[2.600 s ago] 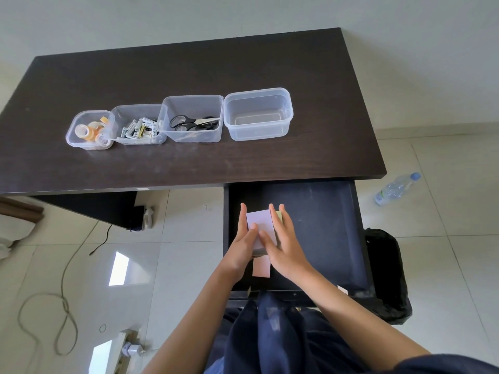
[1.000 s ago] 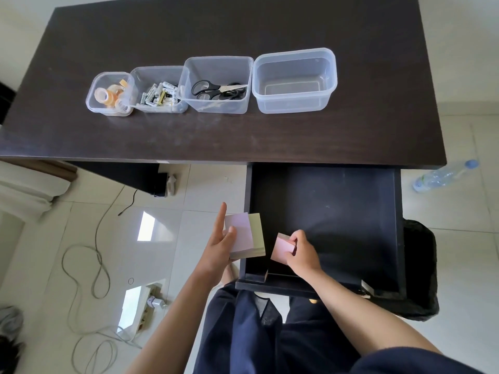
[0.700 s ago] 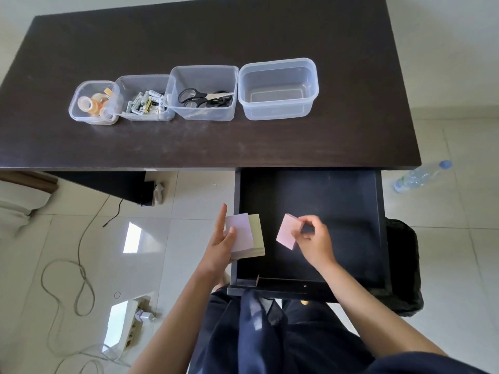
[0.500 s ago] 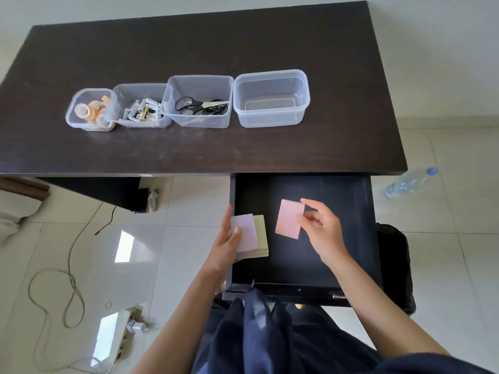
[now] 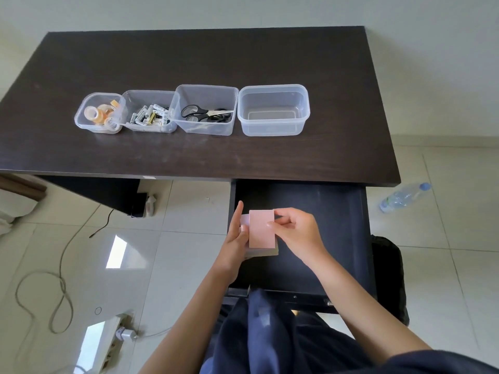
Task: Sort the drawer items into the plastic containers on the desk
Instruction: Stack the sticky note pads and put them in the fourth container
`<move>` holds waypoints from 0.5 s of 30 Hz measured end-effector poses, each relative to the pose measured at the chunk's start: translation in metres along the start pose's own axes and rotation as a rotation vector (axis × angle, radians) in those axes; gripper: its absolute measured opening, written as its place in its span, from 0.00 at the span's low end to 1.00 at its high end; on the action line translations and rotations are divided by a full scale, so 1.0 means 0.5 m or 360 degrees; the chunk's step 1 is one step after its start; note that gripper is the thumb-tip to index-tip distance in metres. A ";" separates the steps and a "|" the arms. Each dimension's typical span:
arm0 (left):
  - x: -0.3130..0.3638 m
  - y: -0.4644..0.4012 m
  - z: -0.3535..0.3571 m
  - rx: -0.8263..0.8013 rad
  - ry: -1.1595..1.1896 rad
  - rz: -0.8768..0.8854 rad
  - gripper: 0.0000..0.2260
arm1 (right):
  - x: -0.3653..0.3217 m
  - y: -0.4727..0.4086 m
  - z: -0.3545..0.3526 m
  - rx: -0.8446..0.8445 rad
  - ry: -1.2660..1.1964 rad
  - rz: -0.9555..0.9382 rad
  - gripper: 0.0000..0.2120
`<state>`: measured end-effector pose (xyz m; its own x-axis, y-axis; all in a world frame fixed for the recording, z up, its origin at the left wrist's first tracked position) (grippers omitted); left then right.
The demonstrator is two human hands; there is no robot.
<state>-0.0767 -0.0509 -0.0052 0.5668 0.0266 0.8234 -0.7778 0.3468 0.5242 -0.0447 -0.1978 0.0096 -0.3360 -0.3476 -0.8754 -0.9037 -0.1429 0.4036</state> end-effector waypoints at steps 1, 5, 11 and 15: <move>0.000 0.000 0.001 0.0002 0.0031 0.0001 0.17 | -0.003 0.001 0.003 0.0011 0.0025 -0.0006 0.14; -0.002 0.003 0.004 0.0002 0.0081 -0.0008 0.15 | -0.015 0.006 0.016 0.0053 0.0059 -0.0042 0.14; 0.005 0.006 0.003 0.0008 0.0024 0.0073 0.16 | -0.025 0.013 0.023 0.0093 0.0065 -0.0087 0.14; 0.009 0.004 0.002 0.0008 0.0063 0.0084 0.17 | -0.023 0.020 0.016 0.0127 0.0019 -0.0146 0.21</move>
<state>-0.0761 -0.0509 -0.0001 0.5352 0.0822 0.8407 -0.8082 0.3394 0.4813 -0.0520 -0.1876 0.0217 -0.2484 -0.3473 -0.9043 -0.9489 -0.1003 0.2991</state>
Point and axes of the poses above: each hand's wrist, its own y-axis away from the middle knuckle, its own z-axis out of the palm, x = y × z, the point moved 9 cm from there along -y, towards the middle knuckle, and after that the axes turned 12 degrees about -x, right-handed, at the moved point
